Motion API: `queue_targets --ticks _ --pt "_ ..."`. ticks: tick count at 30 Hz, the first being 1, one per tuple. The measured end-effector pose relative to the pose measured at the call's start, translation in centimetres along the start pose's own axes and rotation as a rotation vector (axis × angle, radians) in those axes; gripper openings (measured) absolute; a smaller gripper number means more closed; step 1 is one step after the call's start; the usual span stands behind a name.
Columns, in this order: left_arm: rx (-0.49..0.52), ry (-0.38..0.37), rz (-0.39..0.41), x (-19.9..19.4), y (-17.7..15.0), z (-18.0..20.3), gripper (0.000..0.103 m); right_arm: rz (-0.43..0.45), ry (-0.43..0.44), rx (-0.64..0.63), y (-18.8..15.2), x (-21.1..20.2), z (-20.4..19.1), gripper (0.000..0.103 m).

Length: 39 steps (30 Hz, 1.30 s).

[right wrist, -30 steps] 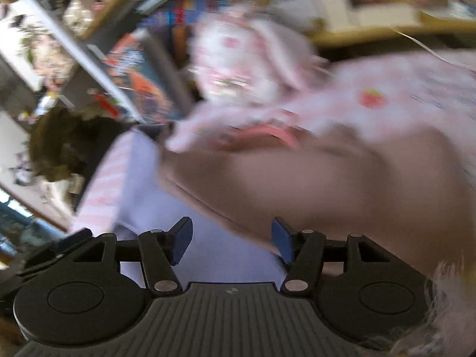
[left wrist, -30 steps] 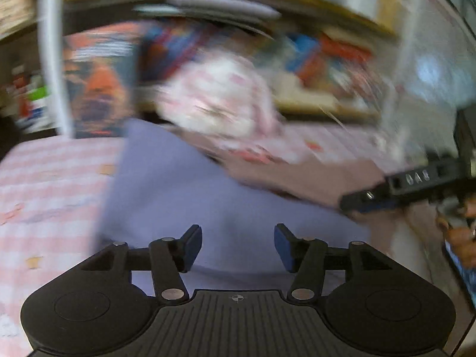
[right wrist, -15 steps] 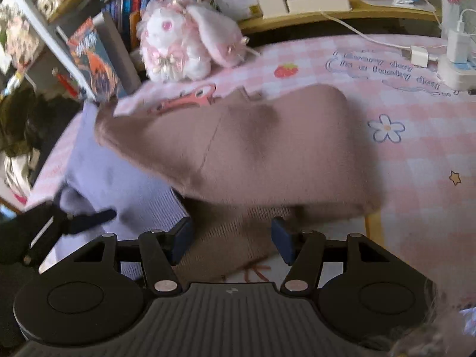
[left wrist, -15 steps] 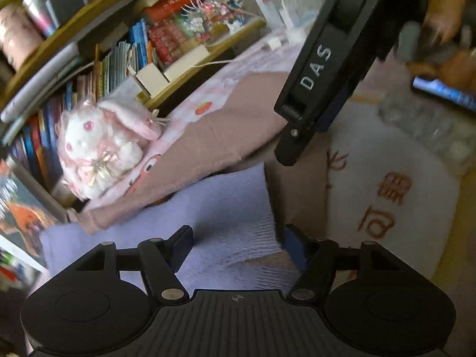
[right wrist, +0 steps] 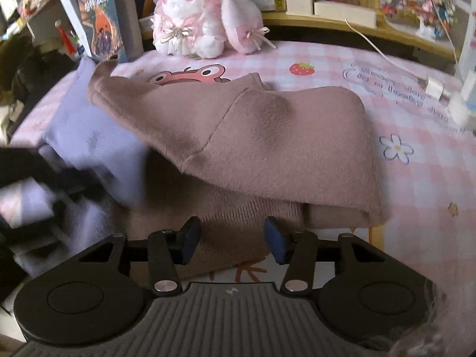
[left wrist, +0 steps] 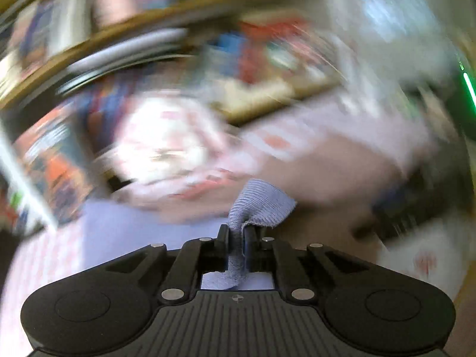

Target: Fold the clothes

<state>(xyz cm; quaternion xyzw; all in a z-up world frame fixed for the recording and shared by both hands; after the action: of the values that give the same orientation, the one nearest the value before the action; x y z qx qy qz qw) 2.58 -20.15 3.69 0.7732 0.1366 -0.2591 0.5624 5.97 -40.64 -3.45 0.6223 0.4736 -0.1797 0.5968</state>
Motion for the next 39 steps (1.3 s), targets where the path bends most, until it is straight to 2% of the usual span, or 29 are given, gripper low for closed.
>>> queue_targets --ticks 2,5,8,12,14,18,20,22,25,27,28,30,31,34,36,39 --pt "-0.138 0.060 0.029 -0.9 0.5 -5.4 0.008 0.003 -0.032 -0.017 -0.1 0.1 -0.2 0.030" --pt "-0.254 0.182 0.048 -2.0 0.2 -13.3 0.008 0.007 -0.081 -0.042 -0.2 0.3 -0.5 0.012" --pt "-0.321 0.338 0.050 -2.6 -0.7 -21.1 0.008 0.016 -0.093 0.013 -0.2 0.2 -0.2 0.005" --pt "-0.451 0.520 0.025 -2.9 -2.9 -30.6 0.008 0.024 -0.129 0.076 -0.4 -0.4 -1.2 0.004" --pt "-0.446 0.575 -0.004 -2.7 -4.0 -33.3 0.008 0.024 -0.130 0.101 -0.8 -0.9 -2.3 0.004" --pt "-0.407 0.615 -0.069 -1.2 -5.9 -36.4 0.008 -0.003 -0.093 0.135 -1.9 -1.4 -4.9 0.004" --pt "-0.399 0.630 -0.111 -0.1 -6.8 -37.3 0.013 -0.027 -0.059 0.147 -2.5 -1.5 -6.3 0.004" --pt "-0.383 0.638 -0.145 0.3 -7.5 -37.2 0.022 -0.052 -0.030 0.151 -3.1 -1.3 -7.7 0.004" --pt "-0.335 0.667 -0.168 0.2 -8.1 -35.9 0.027 -0.083 0.000 0.135 -3.8 -0.9 -9.5 0.005" --pt "-0.313 0.627 -0.107 -1.4 -8.0 -33.4 0.033 -0.081 -0.011 0.111 -3.9 -1.2 -10.0 0.010" --pt "-0.302 0.605 -0.078 -2.1 -7.9 -32.1 0.036 -0.080 -0.017 0.099 -3.9 -1.4 -10.3 0.011" --pt "-0.301 0.522 -0.040 -3.4 -7.9 -29.0 0.047 -0.066 -0.037 0.064 -3.7 -2.1 -10.3 0.024" --pt "-0.304 0.464 -0.035 -3.8 -8.1 -27.3 0.049 -0.060 -0.043 0.049 -3.7 -2.3 -10.2 0.028" --pt "-0.323 0.313 -0.052 -4.3 -9.2 -22.0 0.050 -0.053 -0.051 0.002 -3.3 -3.1 -9.3 0.028" --pt "-0.346 0.264 -0.080 -4.3 -9.8 -19.1 0.052 -0.049 -0.049 -0.039 -3.0 -3.7 -8.9 0.029" --pt "-0.363 0.227 -0.132 -4.0 -10.7 -15.4 0.056 -0.040 -0.042 -0.117 -2.7 -4.3 -8.4 0.038"
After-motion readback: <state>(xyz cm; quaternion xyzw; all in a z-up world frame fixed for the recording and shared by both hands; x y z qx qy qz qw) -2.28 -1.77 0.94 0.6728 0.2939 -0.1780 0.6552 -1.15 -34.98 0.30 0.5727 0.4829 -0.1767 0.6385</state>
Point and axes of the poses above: each gripper's, at about its wrist camera, not at the fingertips, and x roughly the way its jaws point, z to its right, y to its top, the point moved 1 cm from there along x, roughly the way its jaws point, and after that the axes turned 5 degrees about y, right-handed, at the moved point
